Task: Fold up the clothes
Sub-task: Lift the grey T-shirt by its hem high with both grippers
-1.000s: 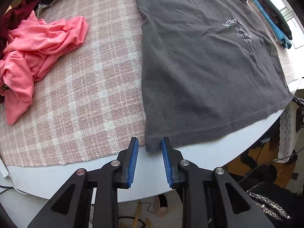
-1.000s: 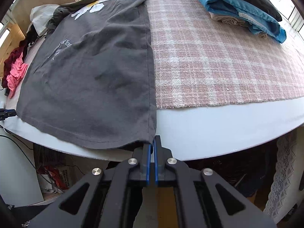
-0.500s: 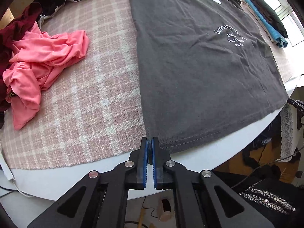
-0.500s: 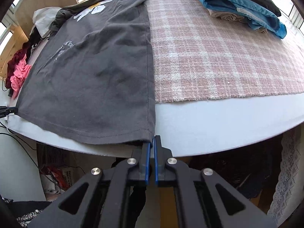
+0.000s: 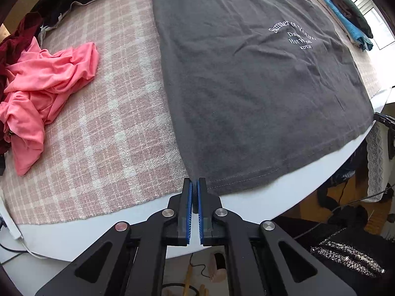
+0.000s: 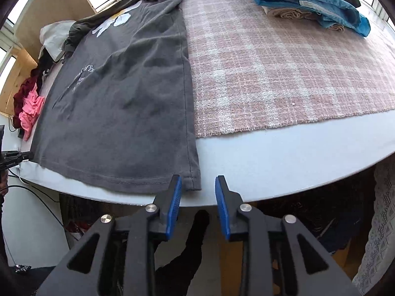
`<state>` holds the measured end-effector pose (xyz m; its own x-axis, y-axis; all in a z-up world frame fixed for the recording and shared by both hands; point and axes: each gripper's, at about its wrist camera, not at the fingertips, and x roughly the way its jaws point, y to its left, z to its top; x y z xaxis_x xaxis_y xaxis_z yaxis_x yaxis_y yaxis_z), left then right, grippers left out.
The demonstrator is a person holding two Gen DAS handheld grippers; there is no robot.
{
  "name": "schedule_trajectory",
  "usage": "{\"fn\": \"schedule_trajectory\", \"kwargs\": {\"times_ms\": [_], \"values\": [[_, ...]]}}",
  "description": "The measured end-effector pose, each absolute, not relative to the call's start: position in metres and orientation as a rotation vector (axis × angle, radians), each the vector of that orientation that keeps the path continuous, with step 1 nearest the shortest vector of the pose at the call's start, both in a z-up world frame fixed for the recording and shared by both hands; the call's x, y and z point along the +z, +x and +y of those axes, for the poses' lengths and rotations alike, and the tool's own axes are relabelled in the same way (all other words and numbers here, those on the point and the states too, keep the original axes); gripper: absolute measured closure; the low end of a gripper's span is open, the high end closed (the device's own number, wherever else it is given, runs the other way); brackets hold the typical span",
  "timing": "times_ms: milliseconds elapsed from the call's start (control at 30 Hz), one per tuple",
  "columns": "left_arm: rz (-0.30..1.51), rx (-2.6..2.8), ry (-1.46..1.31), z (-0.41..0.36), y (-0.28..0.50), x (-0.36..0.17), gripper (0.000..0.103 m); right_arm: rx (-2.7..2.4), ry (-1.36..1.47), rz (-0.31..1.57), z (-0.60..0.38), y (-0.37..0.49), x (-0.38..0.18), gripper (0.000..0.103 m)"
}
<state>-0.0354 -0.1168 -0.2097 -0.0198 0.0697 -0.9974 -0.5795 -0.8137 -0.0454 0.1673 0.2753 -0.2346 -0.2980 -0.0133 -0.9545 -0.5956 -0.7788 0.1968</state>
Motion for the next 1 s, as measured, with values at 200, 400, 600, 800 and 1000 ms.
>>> {"fn": "schedule_trajectory", "kwargs": {"times_ms": [200,400,600,800,1000], "values": [[0.53,1.895,-1.789,-0.105,-0.016,-0.199,0.1,2.174,-1.688,0.601,0.261,0.14,-0.24,0.088],[0.501,2.012,-1.693,-0.082,-0.044,-0.152,0.1,2.352,-1.466,0.845,0.289,0.155,-0.174,0.096],[0.455,1.935,-1.753,-0.116,-0.075,-0.193,0.1,2.231,-1.362,1.115,0.308,0.173,-0.2,0.096],[0.279,1.97,-1.775,-0.126,-0.096,-0.175,0.1,2.285,-1.362,1.262,0.309,0.167,-0.2,0.096],[0.169,2.077,-1.653,-0.108,-0.19,-0.123,0.1,2.353,-1.148,1.362,0.36,0.122,-0.157,0.096]]}}
